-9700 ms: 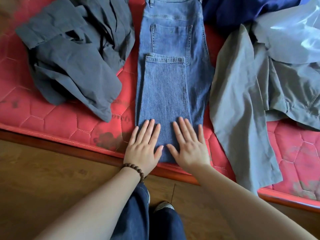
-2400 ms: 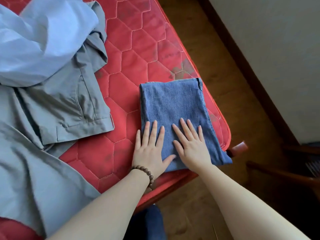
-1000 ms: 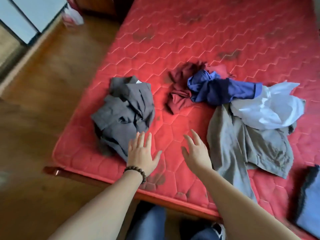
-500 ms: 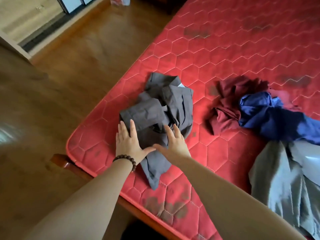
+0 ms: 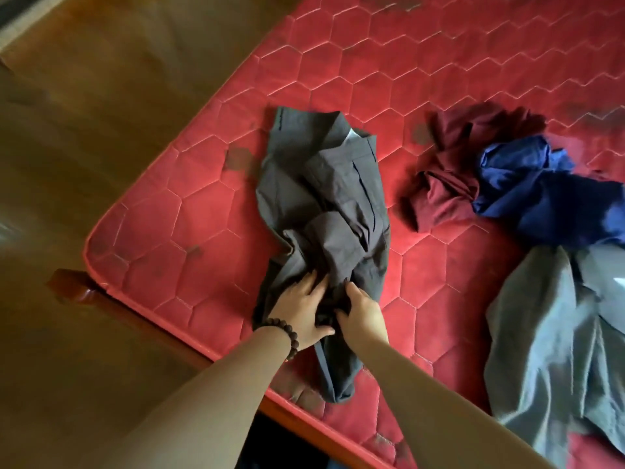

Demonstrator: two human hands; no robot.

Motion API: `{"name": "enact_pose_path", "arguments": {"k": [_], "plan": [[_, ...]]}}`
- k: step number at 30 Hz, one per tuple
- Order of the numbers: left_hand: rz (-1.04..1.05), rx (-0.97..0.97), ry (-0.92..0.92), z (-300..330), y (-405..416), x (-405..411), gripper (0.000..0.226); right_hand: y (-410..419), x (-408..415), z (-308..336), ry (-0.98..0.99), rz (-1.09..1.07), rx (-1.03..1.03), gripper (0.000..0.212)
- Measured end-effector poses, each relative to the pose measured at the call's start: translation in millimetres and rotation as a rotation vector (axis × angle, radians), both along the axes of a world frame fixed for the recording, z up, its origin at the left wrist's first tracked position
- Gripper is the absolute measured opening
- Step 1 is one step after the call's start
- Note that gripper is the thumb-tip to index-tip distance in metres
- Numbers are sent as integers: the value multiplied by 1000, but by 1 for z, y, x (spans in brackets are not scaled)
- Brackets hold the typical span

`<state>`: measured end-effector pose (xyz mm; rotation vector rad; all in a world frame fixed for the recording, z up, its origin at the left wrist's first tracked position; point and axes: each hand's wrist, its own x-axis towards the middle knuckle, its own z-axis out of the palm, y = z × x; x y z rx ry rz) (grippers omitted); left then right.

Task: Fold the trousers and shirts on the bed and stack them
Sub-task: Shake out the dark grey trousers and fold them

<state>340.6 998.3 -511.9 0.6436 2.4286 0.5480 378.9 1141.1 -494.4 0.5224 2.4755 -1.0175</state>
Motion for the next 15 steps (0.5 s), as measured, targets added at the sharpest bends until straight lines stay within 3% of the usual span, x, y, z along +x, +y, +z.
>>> {"name": "enact_pose_path", "arguments": {"k": [4, 7, 9, 11, 15], "plan": [[-82, 64, -79, 6, 36, 47, 103, 38, 55, 10, -40, -79, 77, 27], [-54, 118, -174, 19, 52, 68, 81, 52, 83, 18, -107, -93, 136, 24], [37, 216, -118, 33, 56, 68, 54, 54, 93, 24, -121, -118, 229, 31], [117, 316, 51, 44, 55, 55, 40, 53, 89, 34, -20, -222, 291, 40], [234, 262, 214, 54, 53, 0, 65, 52, 25, 47, 220, -294, 283, 60]]}}
